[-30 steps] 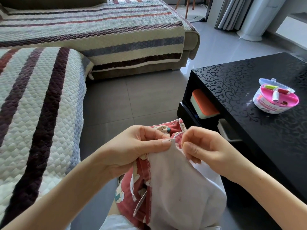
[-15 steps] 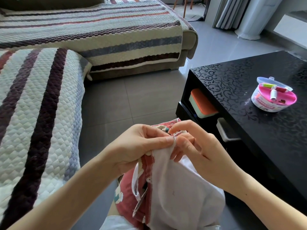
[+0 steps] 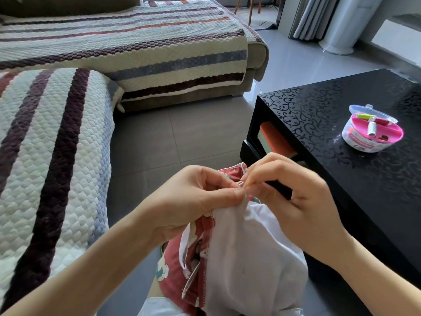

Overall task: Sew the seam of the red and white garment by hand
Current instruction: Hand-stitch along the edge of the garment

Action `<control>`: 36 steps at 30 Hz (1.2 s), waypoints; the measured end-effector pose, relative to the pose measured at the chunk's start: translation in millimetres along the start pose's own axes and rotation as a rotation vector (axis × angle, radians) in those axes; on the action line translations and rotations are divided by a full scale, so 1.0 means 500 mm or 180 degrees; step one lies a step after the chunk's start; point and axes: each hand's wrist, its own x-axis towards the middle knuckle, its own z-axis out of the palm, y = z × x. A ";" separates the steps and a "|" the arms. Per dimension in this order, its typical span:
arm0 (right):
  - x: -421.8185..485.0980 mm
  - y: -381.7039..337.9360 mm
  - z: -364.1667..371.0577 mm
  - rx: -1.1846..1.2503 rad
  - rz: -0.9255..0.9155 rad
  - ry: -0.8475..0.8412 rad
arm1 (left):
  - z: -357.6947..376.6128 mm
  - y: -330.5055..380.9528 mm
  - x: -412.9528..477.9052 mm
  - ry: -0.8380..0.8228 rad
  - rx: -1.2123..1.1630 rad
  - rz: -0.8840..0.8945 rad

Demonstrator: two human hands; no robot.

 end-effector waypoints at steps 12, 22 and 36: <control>0.075 0.080 -0.029 0.3305 0.2589 -0.0392 | -0.018 -0.020 0.008 0.0069 0.0006 -0.0543; 0.083 0.406 -0.143 -0.1374 0.2898 0.1552 | -0.017 -0.001 -0.024 -0.0510 -0.0321 -0.0639; 0.051 0.043 -0.031 0.0753 0.1689 -0.2042 | -0.025 -0.009 -0.019 -0.0702 -0.0227 -0.0563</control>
